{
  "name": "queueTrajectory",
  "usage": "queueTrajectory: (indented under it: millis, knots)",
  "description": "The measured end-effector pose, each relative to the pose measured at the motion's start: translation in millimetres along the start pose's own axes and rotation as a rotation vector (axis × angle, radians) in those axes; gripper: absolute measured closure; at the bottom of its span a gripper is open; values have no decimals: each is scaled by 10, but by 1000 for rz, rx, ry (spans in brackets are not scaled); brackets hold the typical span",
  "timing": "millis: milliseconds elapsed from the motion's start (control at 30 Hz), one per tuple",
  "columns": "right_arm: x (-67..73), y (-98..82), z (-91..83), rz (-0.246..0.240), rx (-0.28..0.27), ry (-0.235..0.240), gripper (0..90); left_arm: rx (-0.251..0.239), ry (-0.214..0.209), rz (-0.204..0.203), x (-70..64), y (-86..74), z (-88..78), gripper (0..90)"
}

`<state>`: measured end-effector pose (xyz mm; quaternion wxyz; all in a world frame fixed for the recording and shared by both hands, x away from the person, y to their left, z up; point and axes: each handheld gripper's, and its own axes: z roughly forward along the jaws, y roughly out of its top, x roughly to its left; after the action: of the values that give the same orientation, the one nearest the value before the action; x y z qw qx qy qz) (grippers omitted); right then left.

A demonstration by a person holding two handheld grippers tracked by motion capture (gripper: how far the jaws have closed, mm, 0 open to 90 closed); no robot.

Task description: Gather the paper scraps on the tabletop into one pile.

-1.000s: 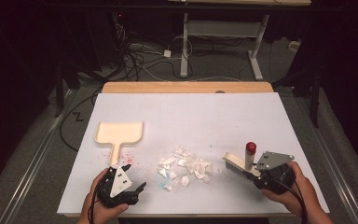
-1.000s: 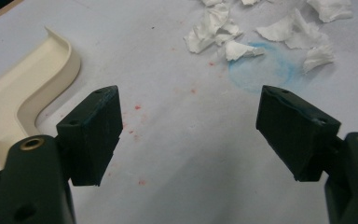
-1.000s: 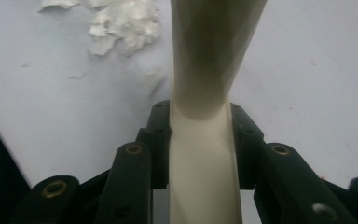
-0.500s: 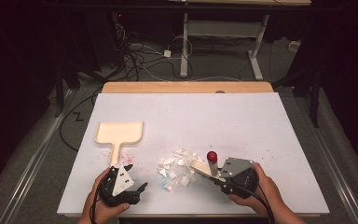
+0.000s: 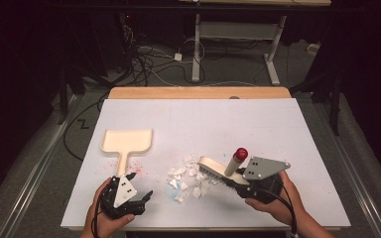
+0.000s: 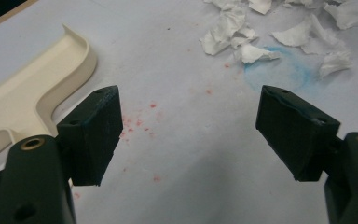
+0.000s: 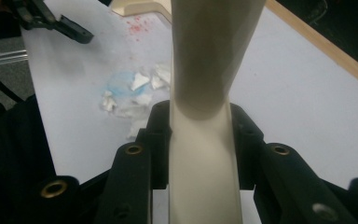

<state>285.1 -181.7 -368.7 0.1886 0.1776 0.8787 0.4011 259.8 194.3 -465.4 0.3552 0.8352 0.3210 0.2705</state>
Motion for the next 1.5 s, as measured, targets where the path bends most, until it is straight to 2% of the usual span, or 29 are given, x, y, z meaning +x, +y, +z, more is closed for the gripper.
queueTrajectory:
  millis: [67, 167, 267, 300, 333, 533, 667, 767, 933, 1167, 1233, 1300, 1367, 1500]
  knots:
    - [36, 30, 60, -16, -5, 1, 677, 0, 4, 4, 3, 5, -4, 217]
    - [85, 65, 199, -22, -17, 44, 677, -18, 10, -11, 21, 5, -24, 215]
    - [151, 97, 347, -23, -18, 110, 677, -25, 21, -39, 51, -15, -56, 213]
    - [220, 122, 438, -22, -13, 161, 677, -27, 24, -43, 67, -21, -71, 213]
    - [220, 122, 438, -22, -13, 161, 677, -32, 32, -49, 80, -26, -84, 213]
    - [407, 167, 731, -25, 26, 279, 678, -64, 65, -94, 144, -53, -150, 213]
    - [452, 173, 904, -23, 55, 324, 677, -58, 60, -93, 141, -55, -144, 213]
    - [443, 196, 960, -19, 60, 354, 678, -47, 56, -83, 130, -56, -131, 213]
    - [391, 192, 975, -18, 62, 306, 678, -44, 50, -81, 120, -61, -126, 213]
    - [128, 127, 954, 26, 71, 215, 677, -33, 37, -59, 85, -52, -95, 214]
    - [37, 108, 940, 44, 74, 169, 677, -30, 32, -56, 81, -51, -86, 214]
    - [-36, 85, 925, 67, 69, 162, 677, -29, 31, -54, 78, -49, -79, 213]
    - [-80, 78, 902, 70, 59, 144, 678, -29, 31, -53, 78, -47, -78, 214]
    - [-128, 98, 789, 78, 20, 136, 677, -26, 28, -49, 76, -44, -78, 214]
